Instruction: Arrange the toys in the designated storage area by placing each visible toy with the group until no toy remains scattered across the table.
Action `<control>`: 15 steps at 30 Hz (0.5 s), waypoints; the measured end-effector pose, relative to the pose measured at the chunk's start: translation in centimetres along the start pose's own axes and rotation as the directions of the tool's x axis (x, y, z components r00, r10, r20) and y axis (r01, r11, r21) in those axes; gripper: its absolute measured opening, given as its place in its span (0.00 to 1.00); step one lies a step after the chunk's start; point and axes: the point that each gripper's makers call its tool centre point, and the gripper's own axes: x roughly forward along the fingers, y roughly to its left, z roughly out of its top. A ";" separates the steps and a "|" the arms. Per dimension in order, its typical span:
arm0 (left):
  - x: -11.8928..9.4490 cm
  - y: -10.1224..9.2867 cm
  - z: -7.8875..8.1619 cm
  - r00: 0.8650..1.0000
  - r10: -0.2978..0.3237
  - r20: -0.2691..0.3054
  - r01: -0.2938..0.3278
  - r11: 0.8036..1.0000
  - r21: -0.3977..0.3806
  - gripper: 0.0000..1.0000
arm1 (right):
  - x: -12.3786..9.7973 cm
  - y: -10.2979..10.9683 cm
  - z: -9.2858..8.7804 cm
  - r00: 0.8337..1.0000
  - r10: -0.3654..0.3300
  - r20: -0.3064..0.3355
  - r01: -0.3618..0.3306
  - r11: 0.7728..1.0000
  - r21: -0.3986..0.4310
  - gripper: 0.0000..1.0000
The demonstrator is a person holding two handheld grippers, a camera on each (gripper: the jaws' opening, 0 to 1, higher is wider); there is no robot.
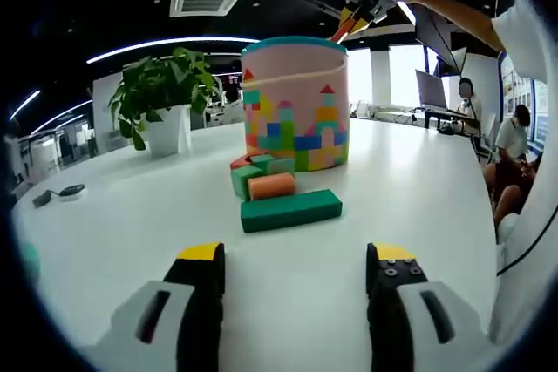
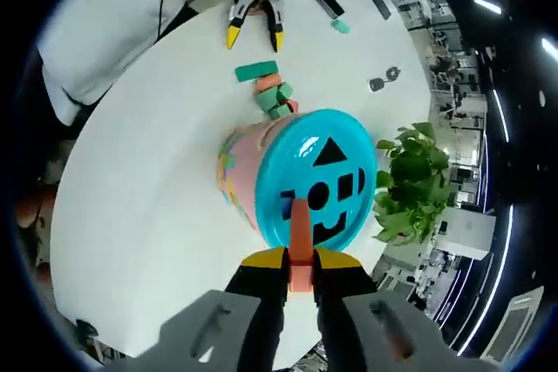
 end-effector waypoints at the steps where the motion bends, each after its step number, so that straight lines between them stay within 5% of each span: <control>1: 0.0 0.0 0.0 1.000 0.000 0.000 0.000 1.000 0.001 0.67 | 0.0 0.0 0.1 1.000 0.013 -0.002 -0.013 1.000 -0.009 0.10; 15: -0.1 0.0 0.0 1.000 -0.001 0.002 0.001 1.000 0.007 0.67 | 1.0 0.3 0.8 0.985 0.165 -0.059 -0.169 0.983 -0.072 0.10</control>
